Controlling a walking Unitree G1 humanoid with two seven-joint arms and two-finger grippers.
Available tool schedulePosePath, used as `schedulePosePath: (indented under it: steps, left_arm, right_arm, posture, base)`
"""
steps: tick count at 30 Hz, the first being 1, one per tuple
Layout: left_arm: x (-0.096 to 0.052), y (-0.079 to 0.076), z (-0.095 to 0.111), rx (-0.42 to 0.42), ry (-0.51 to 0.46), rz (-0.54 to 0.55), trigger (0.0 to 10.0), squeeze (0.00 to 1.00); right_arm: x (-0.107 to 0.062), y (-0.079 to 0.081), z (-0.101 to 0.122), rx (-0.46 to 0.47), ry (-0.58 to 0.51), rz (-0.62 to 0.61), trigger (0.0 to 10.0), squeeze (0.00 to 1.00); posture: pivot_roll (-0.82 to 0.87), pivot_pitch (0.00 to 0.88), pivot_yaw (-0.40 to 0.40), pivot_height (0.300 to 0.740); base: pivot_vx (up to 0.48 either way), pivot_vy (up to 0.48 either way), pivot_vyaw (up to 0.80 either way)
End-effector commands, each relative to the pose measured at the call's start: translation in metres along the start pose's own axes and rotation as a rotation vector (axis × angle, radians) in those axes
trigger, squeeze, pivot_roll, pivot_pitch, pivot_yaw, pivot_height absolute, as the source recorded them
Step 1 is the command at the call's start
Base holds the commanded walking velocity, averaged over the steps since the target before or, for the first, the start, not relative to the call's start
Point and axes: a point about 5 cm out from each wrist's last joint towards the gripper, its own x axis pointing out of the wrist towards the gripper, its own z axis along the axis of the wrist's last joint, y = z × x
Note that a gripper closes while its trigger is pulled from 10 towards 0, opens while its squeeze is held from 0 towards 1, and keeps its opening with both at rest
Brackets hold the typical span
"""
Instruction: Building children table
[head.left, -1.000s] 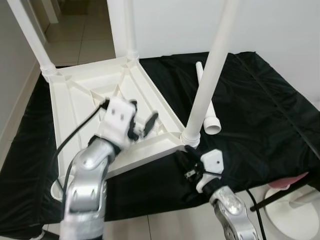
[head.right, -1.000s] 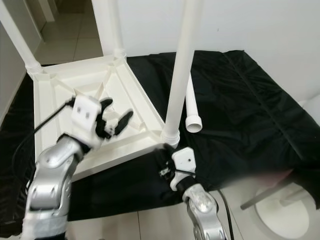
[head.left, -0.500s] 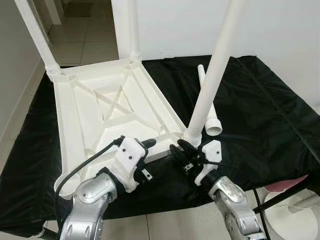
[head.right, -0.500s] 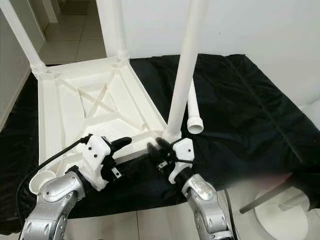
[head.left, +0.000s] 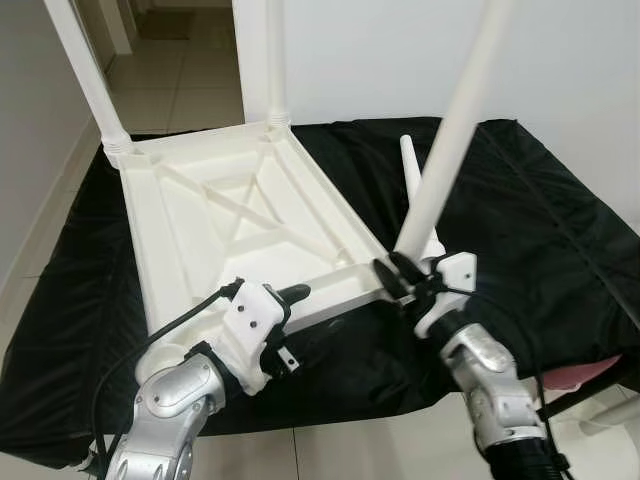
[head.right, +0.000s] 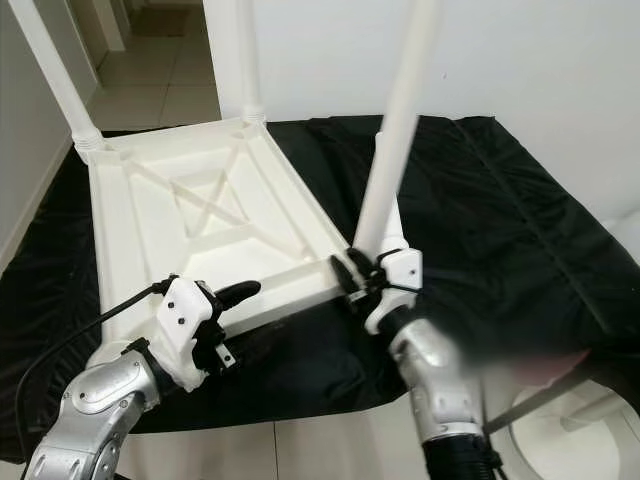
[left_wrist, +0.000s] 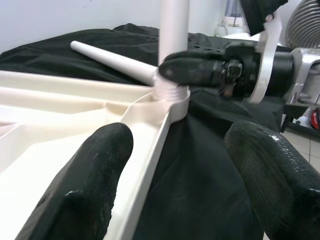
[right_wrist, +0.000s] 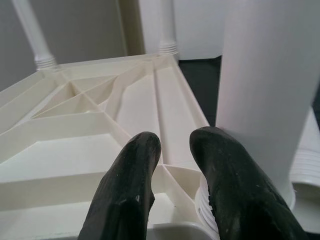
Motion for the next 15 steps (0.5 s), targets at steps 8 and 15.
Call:
schedulePosePath:
  steps: [8,15]
  left_arm:
    - [0.002,-0.003,0.001,0.008,-0.001,-0.061,10.0,0.00]
    - [0.002,0.003,-0.005,0.037,0.034,-0.064,10.0,0.00]
  right_arm:
    - [-0.004,0.017,-0.003,0.026,0.004,0.093,10.0,0.00]
    - [-0.009,0.036,-0.011,0.001,0.010,0.132,10.0,0.00]
  posture:
    - [0.02,0.023,-0.005,0.740]
    - [0.02,0.031,-0.006,0.740]
  base:
    - [0.000,0.000,0.00]
    - [0.000,0.000,0.00]
